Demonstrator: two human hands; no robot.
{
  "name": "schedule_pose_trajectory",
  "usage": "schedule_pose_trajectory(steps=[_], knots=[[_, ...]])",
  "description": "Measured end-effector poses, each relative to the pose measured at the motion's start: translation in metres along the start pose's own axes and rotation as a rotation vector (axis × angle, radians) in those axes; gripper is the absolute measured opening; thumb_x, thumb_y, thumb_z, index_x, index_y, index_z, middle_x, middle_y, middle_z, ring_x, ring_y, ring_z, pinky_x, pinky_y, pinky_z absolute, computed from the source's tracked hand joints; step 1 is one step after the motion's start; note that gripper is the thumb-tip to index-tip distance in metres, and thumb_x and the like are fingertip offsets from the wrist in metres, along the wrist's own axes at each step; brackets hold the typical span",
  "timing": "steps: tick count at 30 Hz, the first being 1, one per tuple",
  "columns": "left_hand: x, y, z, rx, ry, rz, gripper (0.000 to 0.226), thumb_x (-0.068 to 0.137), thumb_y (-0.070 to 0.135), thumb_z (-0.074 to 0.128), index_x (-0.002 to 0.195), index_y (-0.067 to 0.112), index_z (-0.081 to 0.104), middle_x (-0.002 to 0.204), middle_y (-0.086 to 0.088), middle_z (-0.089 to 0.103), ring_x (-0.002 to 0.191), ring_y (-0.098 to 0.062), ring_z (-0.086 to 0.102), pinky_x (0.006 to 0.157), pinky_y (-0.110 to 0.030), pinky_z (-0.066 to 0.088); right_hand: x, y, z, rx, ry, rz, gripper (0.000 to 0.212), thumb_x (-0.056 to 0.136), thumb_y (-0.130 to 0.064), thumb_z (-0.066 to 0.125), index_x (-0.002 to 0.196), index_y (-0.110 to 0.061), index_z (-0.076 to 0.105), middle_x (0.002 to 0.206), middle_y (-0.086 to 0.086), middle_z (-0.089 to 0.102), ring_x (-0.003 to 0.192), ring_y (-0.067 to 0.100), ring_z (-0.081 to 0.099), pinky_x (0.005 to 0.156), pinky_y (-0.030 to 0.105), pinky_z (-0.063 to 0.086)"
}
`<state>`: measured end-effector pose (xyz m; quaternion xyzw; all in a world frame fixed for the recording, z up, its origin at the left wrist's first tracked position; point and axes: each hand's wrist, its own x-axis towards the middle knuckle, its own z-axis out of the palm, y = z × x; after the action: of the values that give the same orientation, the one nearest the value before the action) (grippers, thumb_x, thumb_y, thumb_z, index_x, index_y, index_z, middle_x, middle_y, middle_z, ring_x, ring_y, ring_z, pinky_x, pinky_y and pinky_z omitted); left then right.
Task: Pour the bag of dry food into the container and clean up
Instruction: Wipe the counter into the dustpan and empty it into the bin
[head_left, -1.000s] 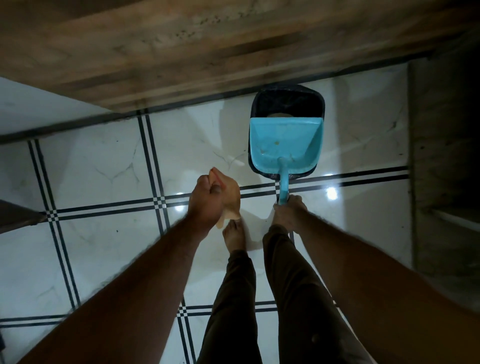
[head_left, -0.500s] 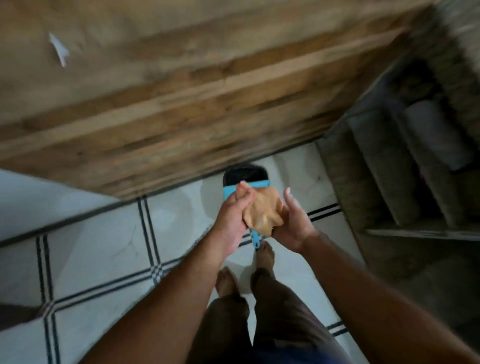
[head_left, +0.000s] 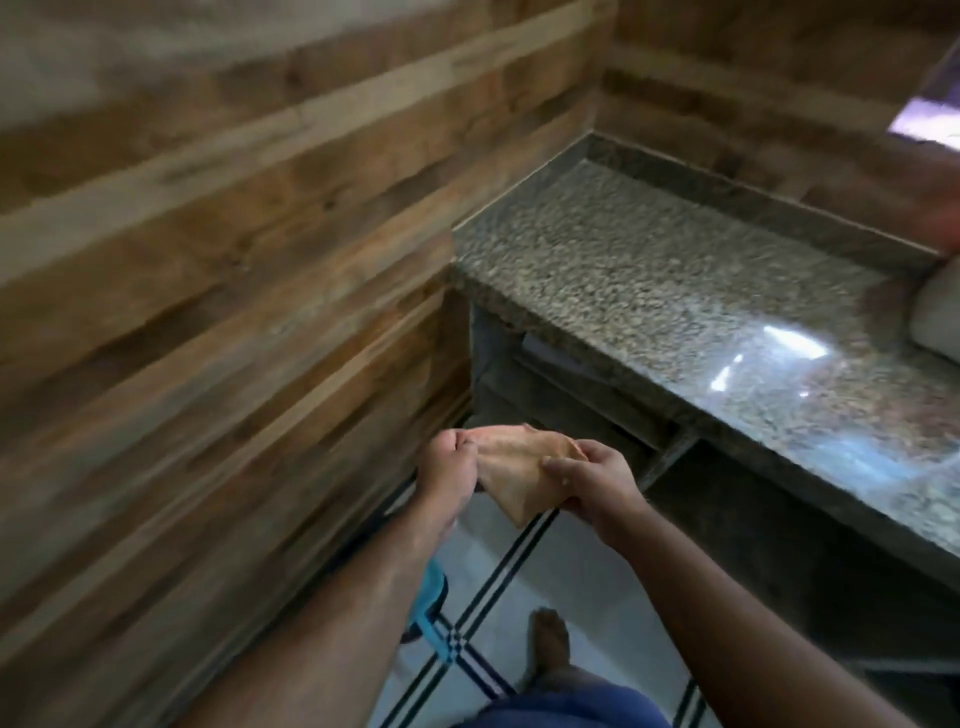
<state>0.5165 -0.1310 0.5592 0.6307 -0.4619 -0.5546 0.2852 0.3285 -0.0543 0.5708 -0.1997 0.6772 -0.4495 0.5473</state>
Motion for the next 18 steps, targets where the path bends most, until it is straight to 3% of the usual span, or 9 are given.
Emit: schedule_pose_trajectory(steps=[2,4,7,8,11,14,16,18], knots=[[0.009,0.017,0.027,0.080,-0.051,0.023,0.017,0.110,0.020,0.052,0.102,0.022,0.067,0.107,-0.007,0.073,0.099,-0.021,0.070,0.090,-0.045,0.064,0.012,-0.007,-0.027,0.012,0.064,0.011,0.029,0.081,-0.012,0.086,0.109,-0.012,0.079,0.106,0.019,0.080,0.093,0.034,0.081,0.074,0.051,0.066],[0.027,0.035,0.059,0.153,-0.071,0.087,0.013,0.106,0.021,0.059,0.105,0.020,0.071,0.103,-0.003,0.075,0.098,-0.020,0.071,0.091,-0.049,0.064,0.021,-0.023,-0.054,0.030,0.115,-0.006,0.027,0.082,-0.009,0.085,0.108,-0.007,0.079,0.102,0.024,0.079,0.086,0.034,0.081,0.074,0.058,0.066],[0.066,0.073,0.110,0.149,-0.089,0.163,0.010,0.097,0.019,0.067,0.101,0.024,0.075,0.100,0.002,0.078,0.096,-0.017,0.074,0.087,-0.047,0.066,0.041,-0.059,-0.095,-0.081,0.181,-0.113,0.008,0.090,-0.004,0.081,0.098,-0.006,0.080,0.080,0.014,0.079,0.061,0.013,0.075,0.046,0.031,0.059],[0.081,0.086,0.127,0.129,-0.093,0.189,0.011,0.097,0.017,0.068,0.102,0.024,0.075,0.101,0.003,0.078,0.096,-0.017,0.074,0.087,-0.042,0.065,0.052,-0.075,-0.110,-0.107,0.197,-0.153,0.008,0.091,-0.006,0.081,0.099,-0.007,0.080,0.077,0.009,0.079,0.062,0.012,0.076,0.044,0.030,0.059],[0.125,0.130,0.176,0.023,-0.083,0.250,0.012,0.099,0.010,0.068,0.106,0.019,0.072,0.101,0.000,0.078,0.093,-0.014,0.074,0.078,-0.028,0.059,0.108,-0.120,-0.153,-0.142,0.237,-0.218,0.017,0.089,-0.013,0.085,0.105,-0.009,0.080,0.090,0.012,0.082,0.079,0.026,0.081,0.065,0.040,0.068],[0.167,0.156,0.218,-0.055,-0.075,0.150,0.012,0.100,0.010,0.067,0.111,0.015,0.068,0.108,-0.010,0.077,0.092,-0.020,0.074,0.074,-0.038,0.064,0.170,-0.156,-0.181,-0.164,0.263,-0.180,0.035,0.088,-0.012,0.086,0.118,-0.002,0.072,0.102,0.017,0.079,0.082,0.029,0.082,0.073,0.049,0.069],[0.190,0.155,0.236,-0.043,-0.070,0.032,0.016,0.098,0.011,0.067,0.114,0.015,0.064,0.114,-0.014,0.075,0.095,-0.027,0.075,0.068,-0.040,0.066,0.203,-0.170,-0.190,-0.353,0.295,-0.161,0.046,0.088,-0.014,0.087,0.128,-0.006,0.066,0.111,0.011,0.075,0.080,0.023,0.079,0.067,0.042,0.068],[0.207,0.147,0.244,0.230,0.009,0.023,0.029,0.096,0.020,0.069,0.124,0.021,0.062,0.119,-0.008,0.074,0.102,-0.030,0.073,0.076,-0.039,0.064,0.223,-0.173,-0.193,-0.662,0.324,-0.168,0.057,0.092,-0.017,0.082,0.144,-0.016,0.057,0.127,0.005,0.069,0.084,0.012,0.071,0.061,0.029,0.063]])
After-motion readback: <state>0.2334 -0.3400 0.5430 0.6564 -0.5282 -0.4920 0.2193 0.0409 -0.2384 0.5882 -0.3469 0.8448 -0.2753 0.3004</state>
